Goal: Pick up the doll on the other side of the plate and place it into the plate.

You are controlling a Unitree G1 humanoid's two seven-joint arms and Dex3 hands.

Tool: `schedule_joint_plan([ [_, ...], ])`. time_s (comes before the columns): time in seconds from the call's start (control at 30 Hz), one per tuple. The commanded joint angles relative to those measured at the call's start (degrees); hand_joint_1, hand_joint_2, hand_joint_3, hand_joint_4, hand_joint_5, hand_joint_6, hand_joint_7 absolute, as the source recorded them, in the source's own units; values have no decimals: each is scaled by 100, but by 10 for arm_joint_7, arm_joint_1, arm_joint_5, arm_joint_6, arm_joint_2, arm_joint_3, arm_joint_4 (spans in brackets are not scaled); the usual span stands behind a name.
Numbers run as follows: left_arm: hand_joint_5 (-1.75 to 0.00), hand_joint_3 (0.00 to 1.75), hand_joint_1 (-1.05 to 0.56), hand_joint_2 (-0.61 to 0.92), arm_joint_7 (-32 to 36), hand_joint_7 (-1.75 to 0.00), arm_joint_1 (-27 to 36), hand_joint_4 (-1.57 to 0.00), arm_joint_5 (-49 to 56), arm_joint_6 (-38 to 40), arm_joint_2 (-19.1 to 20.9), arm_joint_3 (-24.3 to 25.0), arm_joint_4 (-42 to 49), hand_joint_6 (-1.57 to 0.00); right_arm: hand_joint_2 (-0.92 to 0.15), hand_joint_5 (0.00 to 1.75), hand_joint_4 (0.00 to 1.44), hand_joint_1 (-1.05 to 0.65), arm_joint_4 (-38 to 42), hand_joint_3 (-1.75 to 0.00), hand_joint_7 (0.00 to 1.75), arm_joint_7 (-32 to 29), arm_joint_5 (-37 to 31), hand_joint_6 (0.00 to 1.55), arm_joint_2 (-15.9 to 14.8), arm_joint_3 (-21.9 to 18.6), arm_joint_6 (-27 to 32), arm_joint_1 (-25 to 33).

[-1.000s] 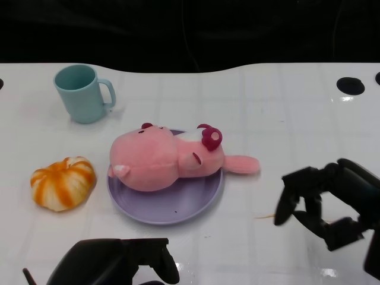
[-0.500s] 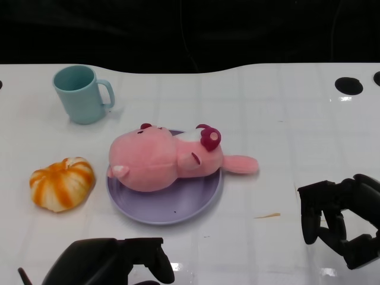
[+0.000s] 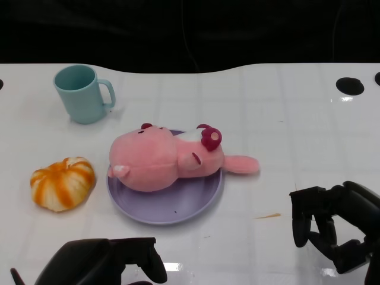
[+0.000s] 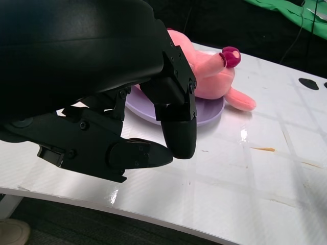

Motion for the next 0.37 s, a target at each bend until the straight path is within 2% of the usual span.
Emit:
schedule_joint_plan([
  [0.03, -167, 40, -31, 92, 4, -109, -1, -59, 0, -4, 8, 6, 1, -65, -33, 175, 89, -4, -5, -138, 155, -6, -9, 76, -2, 3, 7, -6],
  [0.17, -167, 40, -31, 92, 1, -108, -3, -59, -3, -3, 8, 6, 1, -65, -33, 175, 89, -3, -1, -138, 153, -5, -10, 77, -3, 4, 7, -9],
  [0.27, -158, 40, -31, 92, -3, -100, -6, -62, -12, -9, 12, 6, 4, -69, -33, 175, 89, -2, 5, -137, 151, 0, -3, 77, -3, 4, 5, -10],
  [0.37, -156, 39, -31, 92, 0, -98, -7, -63, -10, -14, 15, 5, 7, -71, -33, 175, 89, -2, 8, -137, 151, 2, 0, 78, -4, 4, 2, -12],
])
